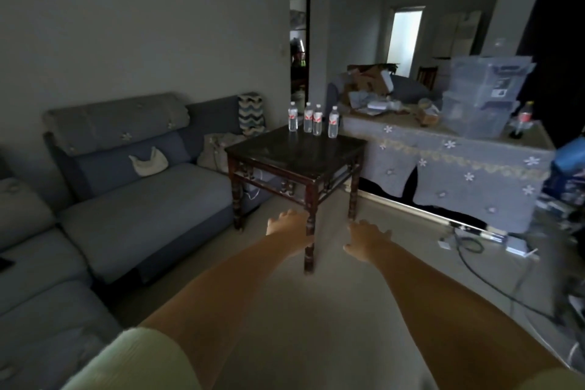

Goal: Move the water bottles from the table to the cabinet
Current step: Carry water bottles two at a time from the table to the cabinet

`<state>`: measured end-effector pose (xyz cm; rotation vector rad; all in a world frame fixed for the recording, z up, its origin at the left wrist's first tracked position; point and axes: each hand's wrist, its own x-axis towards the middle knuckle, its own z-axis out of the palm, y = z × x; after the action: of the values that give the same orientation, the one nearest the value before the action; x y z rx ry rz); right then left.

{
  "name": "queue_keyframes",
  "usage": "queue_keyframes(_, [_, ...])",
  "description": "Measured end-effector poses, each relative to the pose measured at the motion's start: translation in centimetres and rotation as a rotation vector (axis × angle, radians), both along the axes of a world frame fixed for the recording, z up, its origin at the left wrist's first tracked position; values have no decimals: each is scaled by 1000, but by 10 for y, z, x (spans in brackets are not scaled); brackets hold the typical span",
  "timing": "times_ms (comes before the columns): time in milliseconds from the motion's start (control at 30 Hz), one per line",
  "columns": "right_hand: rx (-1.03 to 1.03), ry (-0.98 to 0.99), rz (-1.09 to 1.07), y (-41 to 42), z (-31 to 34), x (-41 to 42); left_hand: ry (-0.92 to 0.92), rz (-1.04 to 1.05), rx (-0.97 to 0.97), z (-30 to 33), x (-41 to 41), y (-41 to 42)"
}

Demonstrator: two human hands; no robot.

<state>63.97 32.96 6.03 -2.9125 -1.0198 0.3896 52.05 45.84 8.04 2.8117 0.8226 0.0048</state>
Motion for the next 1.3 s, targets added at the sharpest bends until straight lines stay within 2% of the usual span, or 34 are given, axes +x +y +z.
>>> queue_keyframes(267, [-20,53,38,46,-16,52,8,3,-46,-19,55,38])
queue_keyframes(500, [-46,68,-8,102,-28,113,31,1,-38,-26,105,104])
queue_keyframes(633, [-7,76,33,174,-27,147,34,-15,21,-25,135,172])
queue_keyframes(800, [58,72,100,280,-16,181,33,33,-10,-10,169,281])
queue_keyframes(900, [67,26,120,327,-7,193,-28,84,-20,-1,185,333])
queue_keyframes(1300, [-64,91,89,449,-21,271,-2,59,-84,-28,261,452])
